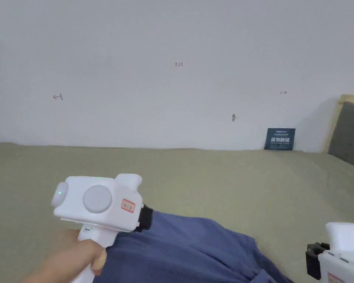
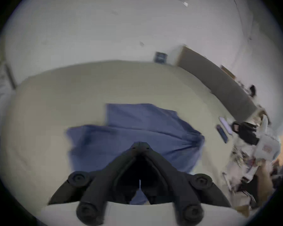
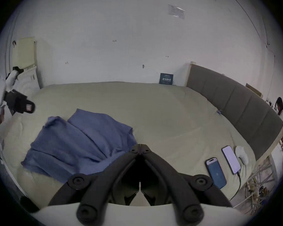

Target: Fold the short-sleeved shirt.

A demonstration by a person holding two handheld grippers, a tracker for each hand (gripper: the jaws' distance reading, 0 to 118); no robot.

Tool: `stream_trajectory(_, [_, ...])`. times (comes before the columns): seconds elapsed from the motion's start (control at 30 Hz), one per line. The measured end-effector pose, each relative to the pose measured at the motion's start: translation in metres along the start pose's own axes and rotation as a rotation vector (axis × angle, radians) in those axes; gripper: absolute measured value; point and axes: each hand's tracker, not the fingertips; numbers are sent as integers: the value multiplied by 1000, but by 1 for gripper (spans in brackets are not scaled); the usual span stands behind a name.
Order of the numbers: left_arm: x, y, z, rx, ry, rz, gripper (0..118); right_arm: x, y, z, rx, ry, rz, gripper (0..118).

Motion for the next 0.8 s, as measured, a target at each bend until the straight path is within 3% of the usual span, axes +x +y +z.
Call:
stream_trajectory(0.2, [-88,-85,81,24,248,171,0,-24,-6,-8,-11,30,10,0])
stream_trajectory(0.4, [-125,-114,90,16,263,251,0,-45,-10,-19,-49,53,33,0])
stream_trajectory(0.6, [-117,-81,43,-11,225,209,0,-48,-9,-26,-54,65,33,0])
stream_trajectory(0.8, [-113,-23,-55,-105,188,161,2,-27,-8,-30,-62,44,45,0])
